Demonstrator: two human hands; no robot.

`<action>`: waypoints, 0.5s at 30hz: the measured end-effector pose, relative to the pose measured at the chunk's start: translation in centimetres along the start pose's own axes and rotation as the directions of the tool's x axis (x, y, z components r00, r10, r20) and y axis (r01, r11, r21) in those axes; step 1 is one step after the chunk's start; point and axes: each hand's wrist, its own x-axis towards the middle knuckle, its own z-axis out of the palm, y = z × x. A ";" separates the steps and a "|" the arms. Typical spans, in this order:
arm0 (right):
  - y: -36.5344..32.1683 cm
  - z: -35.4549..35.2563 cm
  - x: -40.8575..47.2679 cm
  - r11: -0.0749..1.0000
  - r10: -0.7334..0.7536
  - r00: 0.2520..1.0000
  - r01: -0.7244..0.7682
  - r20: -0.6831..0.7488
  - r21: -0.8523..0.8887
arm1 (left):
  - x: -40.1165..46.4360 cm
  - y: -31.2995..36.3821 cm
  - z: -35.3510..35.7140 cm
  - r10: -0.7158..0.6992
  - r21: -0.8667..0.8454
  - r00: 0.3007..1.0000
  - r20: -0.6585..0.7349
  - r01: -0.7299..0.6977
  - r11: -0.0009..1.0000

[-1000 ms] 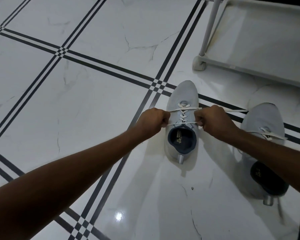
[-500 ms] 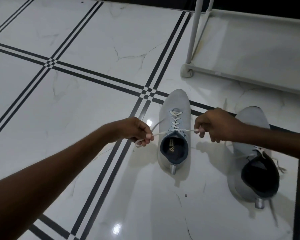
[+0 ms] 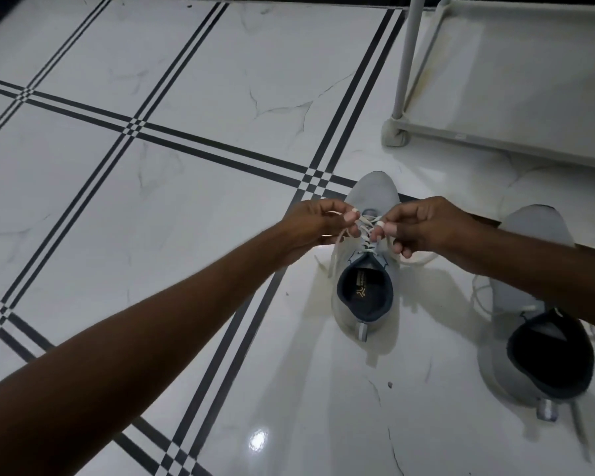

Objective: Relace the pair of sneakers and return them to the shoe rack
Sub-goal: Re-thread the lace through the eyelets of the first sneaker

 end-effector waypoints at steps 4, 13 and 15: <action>0.3 2.2 0.6 0.998 -0.009 0.973 -0.006 -0.230 -0.065 | 1.4 -1.0 1.4 -0.038 0.014 0.983 -0.182 0.042 0.999; 1.3 3.5 0.5 0.935 -0.113 0.958 0.013 -0.262 -0.354 | 2.3 -1.2 1.3 -0.129 -0.071 0.992 0.014 0.129 0.989; 1.2 3.7 0.5 0.908 -0.135 0.966 0.031 -0.222 -0.417 | 2.5 -1.3 1.0 -0.143 -0.057 0.989 -0.034 0.141 0.988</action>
